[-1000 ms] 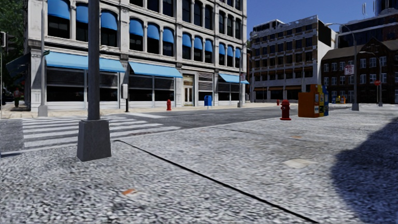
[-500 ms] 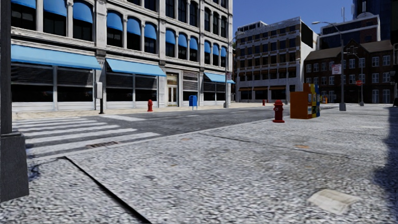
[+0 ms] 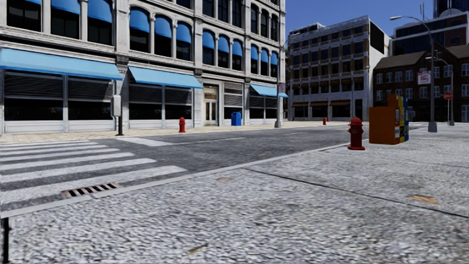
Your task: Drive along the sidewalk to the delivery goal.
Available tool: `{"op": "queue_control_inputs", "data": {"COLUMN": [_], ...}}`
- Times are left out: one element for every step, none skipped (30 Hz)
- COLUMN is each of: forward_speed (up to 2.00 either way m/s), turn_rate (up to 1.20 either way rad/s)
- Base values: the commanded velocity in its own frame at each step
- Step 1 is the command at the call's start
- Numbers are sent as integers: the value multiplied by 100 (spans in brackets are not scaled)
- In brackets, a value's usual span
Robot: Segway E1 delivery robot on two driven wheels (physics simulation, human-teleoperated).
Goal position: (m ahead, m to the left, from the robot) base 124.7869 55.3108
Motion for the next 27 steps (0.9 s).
{"op": "queue_control_inputs", "data": {"forward_speed": [200, 200, 200, 200, 200, 200, 200, 200, 200, 200, 200, 200, 200, 200, 200, 200, 200, 200, 200, 200, 200, 200, 200, 200, 200, 200, 200], "turn_rate": [63, 67, 68, 68, 68, 69, 69, 70, 70, 70, 71, 71, 71, 71, 71, 71, 71, 71, 71, 71, 71, 70, 70, 63, 38, 6, 6]}}
